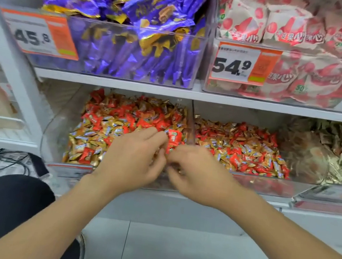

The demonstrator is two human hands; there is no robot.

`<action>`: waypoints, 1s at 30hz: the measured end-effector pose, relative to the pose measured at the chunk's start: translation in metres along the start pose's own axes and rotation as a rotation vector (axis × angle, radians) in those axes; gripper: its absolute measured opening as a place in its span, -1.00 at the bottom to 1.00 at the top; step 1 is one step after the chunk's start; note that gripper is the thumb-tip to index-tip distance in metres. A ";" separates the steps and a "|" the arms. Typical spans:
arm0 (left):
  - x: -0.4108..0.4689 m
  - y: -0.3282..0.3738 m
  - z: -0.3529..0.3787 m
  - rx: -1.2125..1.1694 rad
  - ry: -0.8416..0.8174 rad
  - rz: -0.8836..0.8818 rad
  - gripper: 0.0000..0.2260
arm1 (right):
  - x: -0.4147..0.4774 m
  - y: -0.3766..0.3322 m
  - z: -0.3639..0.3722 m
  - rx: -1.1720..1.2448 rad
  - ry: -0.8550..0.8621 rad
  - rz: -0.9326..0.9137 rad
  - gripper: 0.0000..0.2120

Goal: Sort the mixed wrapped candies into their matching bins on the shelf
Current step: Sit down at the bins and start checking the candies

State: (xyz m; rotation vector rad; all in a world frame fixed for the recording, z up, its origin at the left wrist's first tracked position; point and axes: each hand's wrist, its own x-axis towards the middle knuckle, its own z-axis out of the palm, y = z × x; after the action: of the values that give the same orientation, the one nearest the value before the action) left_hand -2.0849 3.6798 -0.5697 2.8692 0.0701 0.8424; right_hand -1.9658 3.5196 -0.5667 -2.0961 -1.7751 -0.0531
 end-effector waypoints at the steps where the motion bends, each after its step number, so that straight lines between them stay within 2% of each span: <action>1: 0.004 0.006 0.005 -0.006 0.006 -0.002 -0.97 | -0.005 0.007 -0.010 0.044 0.073 0.034 -0.93; 4: 0.012 0.023 0.017 -0.036 -0.001 0.012 -0.97 | -0.030 0.032 -0.038 0.077 0.266 0.167 -0.90; 6: 0.016 0.037 0.024 -0.061 -0.004 0.051 -0.95 | -0.050 0.054 -0.050 0.071 0.282 0.263 -0.86; 8: 0.019 0.050 0.031 -0.097 -0.028 0.073 -0.91 | -0.071 0.078 -0.059 0.041 0.134 0.349 -0.86; 11: 0.020 0.064 0.042 -0.052 -0.093 0.035 -0.82 | -0.100 0.111 -0.061 -0.077 -0.206 0.431 -0.83; 12: 0.018 0.068 0.045 -0.031 -0.102 -0.011 -0.78 | -0.108 0.118 -0.058 -0.091 -0.239 0.435 -0.85; 16: 0.006 0.081 0.050 -0.095 -0.114 -0.212 -0.56 | -0.125 0.127 -0.034 -0.044 -0.071 0.390 -0.97; 20: 0.001 0.081 0.054 -0.196 -0.065 -0.293 -0.41 | -0.128 0.127 -0.019 -0.034 0.054 0.426 -0.87; 22: 0.001 0.080 0.054 -0.253 -0.064 -0.331 -0.48 | -0.128 0.126 -0.021 -0.031 0.100 0.429 -0.83; 26: -0.003 0.079 0.055 -0.222 -0.127 -0.332 -0.63 | -0.130 0.116 -0.032 -0.022 0.170 0.433 -0.84; 30: -0.009 0.078 0.053 -0.220 -0.117 -0.337 -0.70 | -0.137 0.105 -0.036 0.013 0.086 0.360 -0.86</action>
State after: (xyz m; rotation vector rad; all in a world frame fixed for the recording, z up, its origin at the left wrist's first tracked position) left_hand -2.0638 3.5947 -0.6066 2.5904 0.4079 0.5770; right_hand -1.8841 3.3666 -0.5994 -2.3322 -1.3235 -0.0316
